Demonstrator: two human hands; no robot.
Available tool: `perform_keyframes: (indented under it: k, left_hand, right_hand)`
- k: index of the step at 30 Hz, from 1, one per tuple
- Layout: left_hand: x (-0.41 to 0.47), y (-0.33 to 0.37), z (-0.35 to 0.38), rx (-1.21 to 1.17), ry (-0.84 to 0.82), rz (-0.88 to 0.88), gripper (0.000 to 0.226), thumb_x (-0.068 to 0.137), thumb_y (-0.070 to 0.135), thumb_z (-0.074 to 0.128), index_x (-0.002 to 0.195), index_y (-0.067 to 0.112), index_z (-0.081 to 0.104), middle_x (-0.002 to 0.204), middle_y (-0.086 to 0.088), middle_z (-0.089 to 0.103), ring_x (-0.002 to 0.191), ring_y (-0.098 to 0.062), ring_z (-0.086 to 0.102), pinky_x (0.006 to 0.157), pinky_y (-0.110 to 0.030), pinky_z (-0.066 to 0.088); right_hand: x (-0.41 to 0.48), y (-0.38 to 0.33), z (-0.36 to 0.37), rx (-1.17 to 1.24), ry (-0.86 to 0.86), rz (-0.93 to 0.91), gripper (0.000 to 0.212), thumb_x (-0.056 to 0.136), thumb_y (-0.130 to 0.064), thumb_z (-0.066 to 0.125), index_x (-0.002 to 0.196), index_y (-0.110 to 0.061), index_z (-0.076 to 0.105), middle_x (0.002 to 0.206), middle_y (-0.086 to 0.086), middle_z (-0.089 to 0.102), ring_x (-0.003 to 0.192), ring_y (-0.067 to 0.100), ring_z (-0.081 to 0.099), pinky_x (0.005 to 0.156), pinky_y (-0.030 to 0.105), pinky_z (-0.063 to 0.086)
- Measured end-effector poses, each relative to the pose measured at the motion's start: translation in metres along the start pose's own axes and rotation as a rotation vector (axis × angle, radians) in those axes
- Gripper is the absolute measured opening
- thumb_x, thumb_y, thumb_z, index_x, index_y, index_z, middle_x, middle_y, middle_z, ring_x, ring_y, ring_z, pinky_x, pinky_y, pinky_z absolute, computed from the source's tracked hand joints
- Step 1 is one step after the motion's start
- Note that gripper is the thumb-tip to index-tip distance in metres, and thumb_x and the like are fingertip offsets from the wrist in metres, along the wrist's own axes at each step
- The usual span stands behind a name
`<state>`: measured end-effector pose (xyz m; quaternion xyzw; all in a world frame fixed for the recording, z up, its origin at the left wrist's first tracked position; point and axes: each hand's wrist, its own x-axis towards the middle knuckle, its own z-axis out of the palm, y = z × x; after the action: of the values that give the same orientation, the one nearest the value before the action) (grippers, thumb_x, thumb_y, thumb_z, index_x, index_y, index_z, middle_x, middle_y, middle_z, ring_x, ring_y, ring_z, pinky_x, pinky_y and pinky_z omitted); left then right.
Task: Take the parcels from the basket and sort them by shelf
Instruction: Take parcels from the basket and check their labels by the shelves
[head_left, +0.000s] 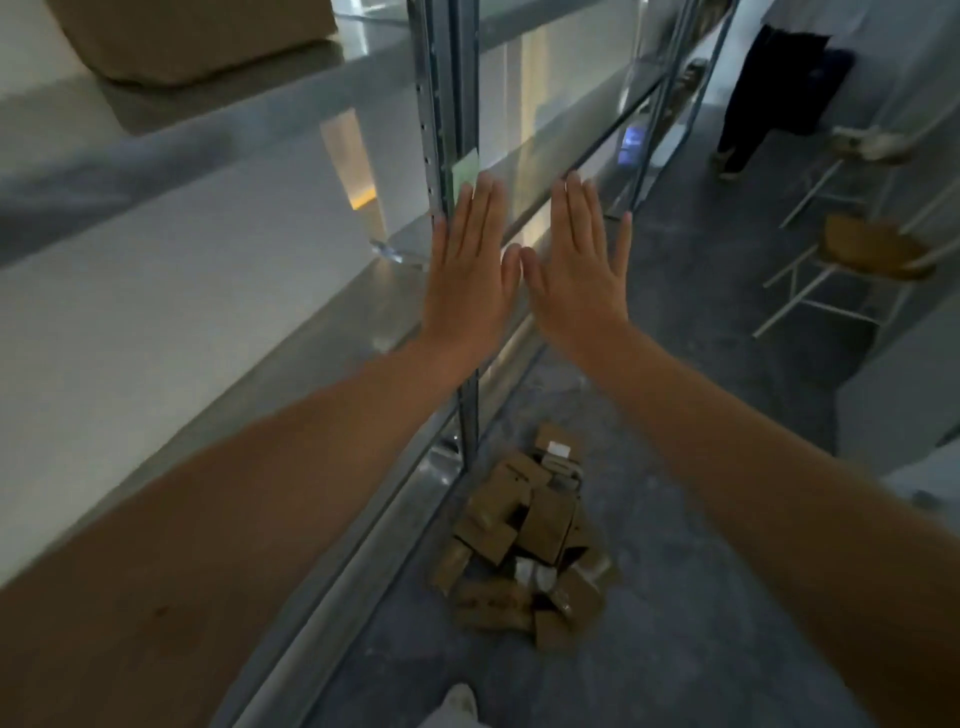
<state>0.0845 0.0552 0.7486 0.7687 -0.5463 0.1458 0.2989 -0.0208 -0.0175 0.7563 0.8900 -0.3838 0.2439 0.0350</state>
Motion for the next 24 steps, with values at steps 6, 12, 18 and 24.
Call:
perform_keyframes:
  k: [6, 12, 18, 24]
  left_hand:
    - [-0.013, -0.031, 0.076, -0.059, -0.163, -0.009, 0.057, 0.106, 0.028, 0.025, 0.156, 0.01, 0.007, 0.165, -0.008, 0.003, 0.152, -0.021, 0.0, 0.123, -0.045, 0.005]
    - [-0.041, -0.06, 0.164, -0.075, -0.31, -0.077, 0.057, 0.106, 0.03, 0.024, 0.157, 0.009, 0.005, 0.165, -0.007, 0.001, 0.152, -0.02, -0.003, 0.124, -0.043, 0.001]
    - [-0.117, -0.111, 0.278, -0.038, -0.465, -0.263, 0.057, 0.106, 0.03, 0.022, 0.157, 0.009, 0.007, 0.165, -0.006, 0.004, 0.152, -0.019, -0.001, 0.123, -0.039, -0.003]
    - [-0.258, -0.174, 0.397, 0.072, -0.704, -0.373, 0.055, 0.106, 0.027, 0.024, 0.156, 0.007, 0.012, 0.164, -0.009, 0.011, 0.152, -0.022, 0.004, 0.123, -0.045, 0.003]
  right_hand:
    - [-0.026, 0.016, 0.078, 0.005, -0.18, 0.131, 0.067, 0.106, -0.044, 0.019, 0.156, -0.009, -0.006, 0.165, 0.005, -0.01, 0.151, 0.016, -0.013, 0.121, 0.051, -0.01]
    - [-0.047, 0.047, 0.164, 0.017, -0.311, 0.191, 0.066, 0.105, -0.039, 0.022, 0.156, -0.009, -0.006, 0.165, 0.004, -0.011, 0.15, 0.016, -0.015, 0.12, 0.049, -0.013]
    - [-0.104, 0.085, 0.301, 0.03, -0.519, 0.193, 0.065, 0.105, -0.04, 0.02, 0.156, -0.008, -0.004, 0.165, 0.006, -0.008, 0.151, 0.018, -0.012, 0.121, 0.05, -0.01]
    - [-0.213, 0.105, 0.462, 0.126, -0.775, 0.338, 0.064, 0.104, -0.039, 0.023, 0.156, -0.007, 0.004, 0.165, 0.009, -0.001, 0.152, 0.022, -0.007, 0.121, 0.048, -0.008]
